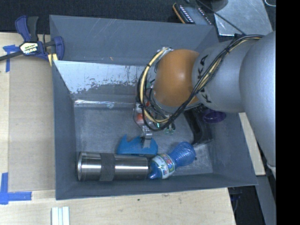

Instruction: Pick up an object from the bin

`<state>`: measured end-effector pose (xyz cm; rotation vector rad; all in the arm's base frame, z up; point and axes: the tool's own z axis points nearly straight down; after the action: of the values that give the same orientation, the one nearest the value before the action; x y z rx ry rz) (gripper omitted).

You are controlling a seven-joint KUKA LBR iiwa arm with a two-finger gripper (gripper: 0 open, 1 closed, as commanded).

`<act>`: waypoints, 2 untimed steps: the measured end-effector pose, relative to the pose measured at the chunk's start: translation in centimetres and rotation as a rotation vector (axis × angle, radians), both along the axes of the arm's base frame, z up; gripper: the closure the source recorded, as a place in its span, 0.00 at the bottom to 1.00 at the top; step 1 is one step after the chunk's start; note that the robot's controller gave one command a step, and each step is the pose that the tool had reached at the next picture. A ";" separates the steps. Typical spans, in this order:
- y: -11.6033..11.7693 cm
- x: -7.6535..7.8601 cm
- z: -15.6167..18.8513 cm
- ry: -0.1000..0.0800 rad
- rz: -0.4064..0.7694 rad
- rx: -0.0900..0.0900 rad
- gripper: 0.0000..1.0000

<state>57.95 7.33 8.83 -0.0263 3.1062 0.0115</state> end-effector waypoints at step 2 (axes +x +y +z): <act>-0.2 -0.4 -0.8 0.004 0.000 -0.003 0.00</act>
Offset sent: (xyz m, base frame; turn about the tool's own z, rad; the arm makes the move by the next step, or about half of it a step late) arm 0.0000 0.0000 0.0000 0.0000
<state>57.54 7.14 8.02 -0.0256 3.1102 0.0073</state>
